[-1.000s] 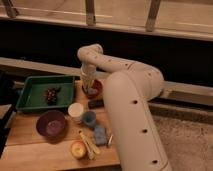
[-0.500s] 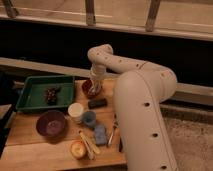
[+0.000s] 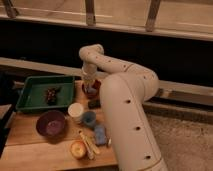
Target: Wipe red bowl with towel
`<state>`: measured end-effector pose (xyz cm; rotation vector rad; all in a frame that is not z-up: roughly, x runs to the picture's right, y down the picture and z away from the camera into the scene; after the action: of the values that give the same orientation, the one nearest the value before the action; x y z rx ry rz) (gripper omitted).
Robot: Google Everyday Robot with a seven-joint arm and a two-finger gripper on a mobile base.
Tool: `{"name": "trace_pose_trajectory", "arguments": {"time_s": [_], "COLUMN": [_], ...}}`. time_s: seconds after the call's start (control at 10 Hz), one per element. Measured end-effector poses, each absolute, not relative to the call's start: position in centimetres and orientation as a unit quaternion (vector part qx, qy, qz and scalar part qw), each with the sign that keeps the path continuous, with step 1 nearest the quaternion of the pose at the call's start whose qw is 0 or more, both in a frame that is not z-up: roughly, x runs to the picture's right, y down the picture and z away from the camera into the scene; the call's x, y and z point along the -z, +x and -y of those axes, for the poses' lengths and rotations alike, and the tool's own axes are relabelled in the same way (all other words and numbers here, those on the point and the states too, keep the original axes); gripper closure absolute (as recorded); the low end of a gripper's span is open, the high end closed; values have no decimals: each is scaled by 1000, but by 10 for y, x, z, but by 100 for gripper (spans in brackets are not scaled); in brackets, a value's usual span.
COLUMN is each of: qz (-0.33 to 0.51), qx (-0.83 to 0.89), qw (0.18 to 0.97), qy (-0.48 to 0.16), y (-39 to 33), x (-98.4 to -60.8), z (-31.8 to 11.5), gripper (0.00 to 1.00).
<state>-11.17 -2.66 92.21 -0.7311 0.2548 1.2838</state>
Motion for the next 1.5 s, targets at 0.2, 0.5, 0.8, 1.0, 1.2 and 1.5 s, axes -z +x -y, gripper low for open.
{"name": "trace_pose_trajectory", "arguments": {"time_s": [0.2, 0.5, 0.8, 1.0, 1.2, 1.5], "qz": [-107, -121, -144, -145, -143, -130], "qx": [-570, -562, -577, -573, -567, -554], "qw": [738, 743, 734, 739, 744, 750], "qy": [-344, -342, -327, -323, -324, -337], "y": [-130, -113, -60, -43, -44, -87], "x": [-907, -893, -890, -893, -904, -921], "z": [20, 13, 9, 12, 18, 32], "gripper": [100, 100, 100, 100, 100, 100]}}
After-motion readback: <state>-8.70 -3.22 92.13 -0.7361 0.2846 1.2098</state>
